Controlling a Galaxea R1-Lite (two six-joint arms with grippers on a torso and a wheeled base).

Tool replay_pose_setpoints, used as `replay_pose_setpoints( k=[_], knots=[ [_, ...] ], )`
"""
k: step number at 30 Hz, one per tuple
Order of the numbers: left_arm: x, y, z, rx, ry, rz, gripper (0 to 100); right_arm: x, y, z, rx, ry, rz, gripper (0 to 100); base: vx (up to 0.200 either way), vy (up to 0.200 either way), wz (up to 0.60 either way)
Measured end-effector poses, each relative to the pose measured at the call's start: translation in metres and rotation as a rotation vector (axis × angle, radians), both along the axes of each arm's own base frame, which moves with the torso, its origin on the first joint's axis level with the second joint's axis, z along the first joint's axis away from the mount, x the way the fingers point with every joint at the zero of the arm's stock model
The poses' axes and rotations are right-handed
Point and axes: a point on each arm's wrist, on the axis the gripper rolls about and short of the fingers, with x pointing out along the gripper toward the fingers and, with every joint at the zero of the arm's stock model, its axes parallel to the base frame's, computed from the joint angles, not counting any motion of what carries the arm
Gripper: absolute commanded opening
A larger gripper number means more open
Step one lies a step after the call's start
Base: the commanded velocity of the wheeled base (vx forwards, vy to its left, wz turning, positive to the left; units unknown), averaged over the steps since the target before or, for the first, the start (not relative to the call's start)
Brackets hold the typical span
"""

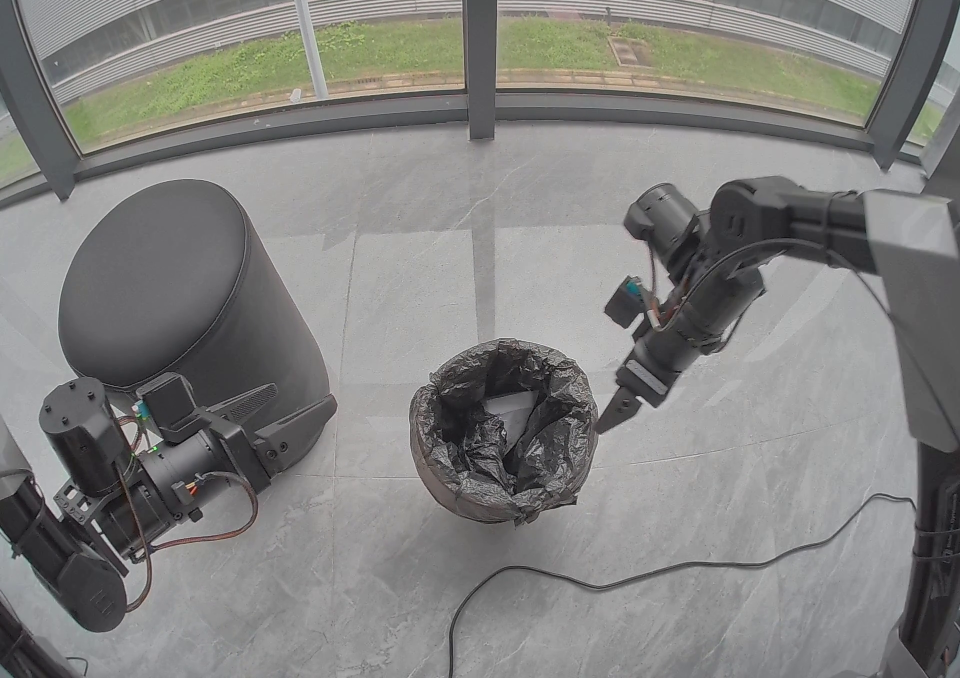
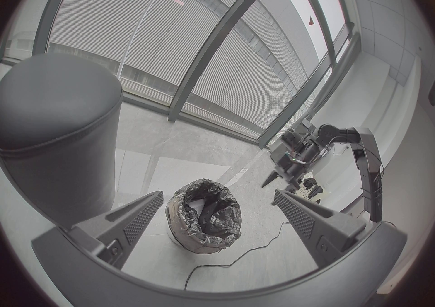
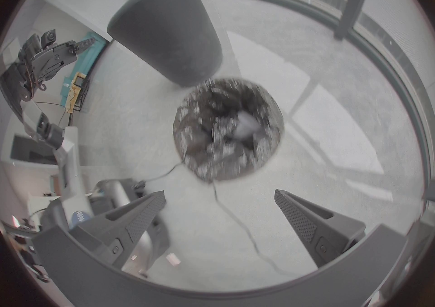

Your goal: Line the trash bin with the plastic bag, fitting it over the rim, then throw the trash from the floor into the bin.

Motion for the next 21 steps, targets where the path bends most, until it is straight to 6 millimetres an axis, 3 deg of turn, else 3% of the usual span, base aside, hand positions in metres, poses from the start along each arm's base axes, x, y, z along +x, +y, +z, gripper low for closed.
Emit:
replay_pose_setpoints(
  k=[6, 13, 17, 21],
  knots=[
    [-0.032, 0.008, 0.018, 0.006, -0.055, -0.001, 100, -0.067, -0.040, 0.070, -0.096, 0.105, -0.076, 100, 0.000, 0.000, 0.00],
    [-0.078, 0.020, 0.033, 0.020, -0.055, -0.002, 100, -0.156, -0.088, 0.158, -0.031, -0.107, -0.161, 100, 0.000, 0.000, 0.00],
    [-0.105, 0.027, 0.035, 0.036, -0.021, 0.002, 100, -0.203, -0.117, 0.184, 0.028, -0.267, -0.236, 100, 0.000, 0.000, 0.00],
    [-0.131, 0.034, 0.037, 0.049, -0.012, 0.012, 100, -0.247, -0.142, 0.191, 0.078, -0.418, -0.327, 100, 0.000, 0.000, 0.00]
  ],
)
